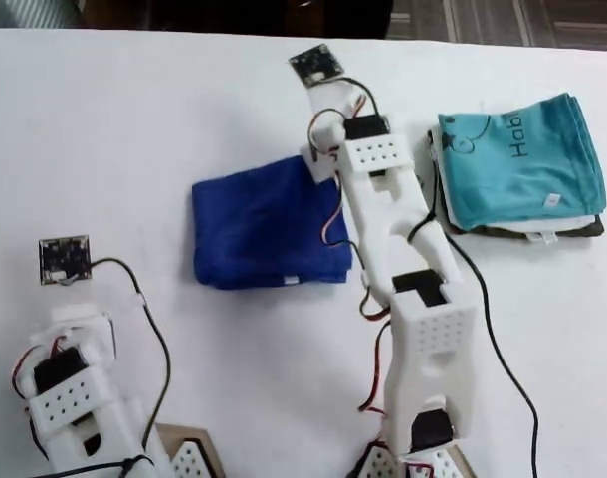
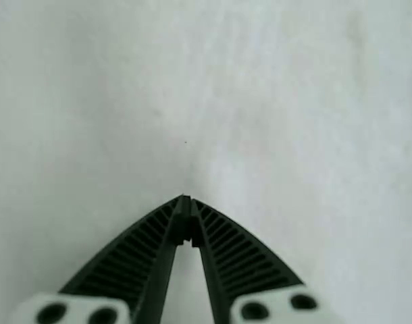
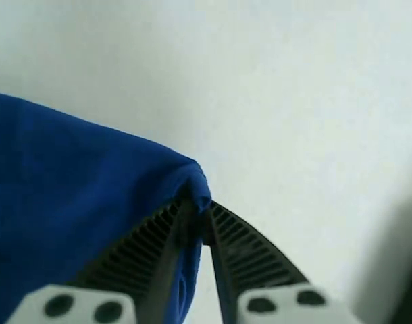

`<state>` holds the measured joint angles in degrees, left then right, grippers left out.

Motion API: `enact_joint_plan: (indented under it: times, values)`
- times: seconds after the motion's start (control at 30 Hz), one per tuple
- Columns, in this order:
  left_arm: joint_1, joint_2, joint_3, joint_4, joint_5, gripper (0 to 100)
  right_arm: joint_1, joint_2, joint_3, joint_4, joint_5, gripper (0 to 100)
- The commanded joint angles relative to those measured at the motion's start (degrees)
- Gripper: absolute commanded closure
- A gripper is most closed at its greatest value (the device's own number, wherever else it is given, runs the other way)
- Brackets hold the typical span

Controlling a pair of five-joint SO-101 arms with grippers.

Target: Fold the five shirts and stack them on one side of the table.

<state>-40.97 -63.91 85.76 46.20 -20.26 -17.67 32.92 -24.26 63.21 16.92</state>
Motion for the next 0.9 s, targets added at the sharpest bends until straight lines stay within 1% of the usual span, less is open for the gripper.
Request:
enact_joint_plan:
  times: [0.0, 0.07, 0.13, 0.2, 0.3, 0.37, 0.43, 0.57, 0.87]
  values:
    - [0.4, -0.6, -0.2, -0.9, 0.4, 97, -0.9, -1.1, -2.9, 2.6, 0.4, 91.9]
    - [0.4, -0.6, -0.2, -0.9, 0.4, 97, -0.7, -2.3, -4.7, 3.9, 0.4, 85.1]
    - [0.4, -0.6, -0.2, -0.9, 0.4, 97, 0.0, -4.3, -6.8, 5.7, 0.4, 82.4]
    - [0.4, -0.6, -0.2, -0.9, 0.4, 97, 0.1, -6.7, -8.1, 7.3, 0.4, 85.4]
    - [0.4, -0.6, -0.2, -0.9, 0.4, 97, -0.1, -9.5, -8.2, 8.7, 0.4, 98.4]
    - [0.4, -0.6, -0.2, -0.9, 0.4, 97, -1.1, -9.4, -8.1, 9.1, 0.4, 96.7]
    - [0.4, -0.6, -0.2, -0.9, 0.4, 97, -1.6, -8.0, -7.3, 8.5, 0.4, 98.1]
    - [0.4, -0.6, -0.2, -0.9, 0.4, 97, -2.5, -2.5, -6.2, 6.1, 0.4, 97.8]
    - [0.4, -0.6, -0.2, -0.9, 0.4, 97, 0.3, 5.9, -6.8, 6.2, 0.4, 97.8]
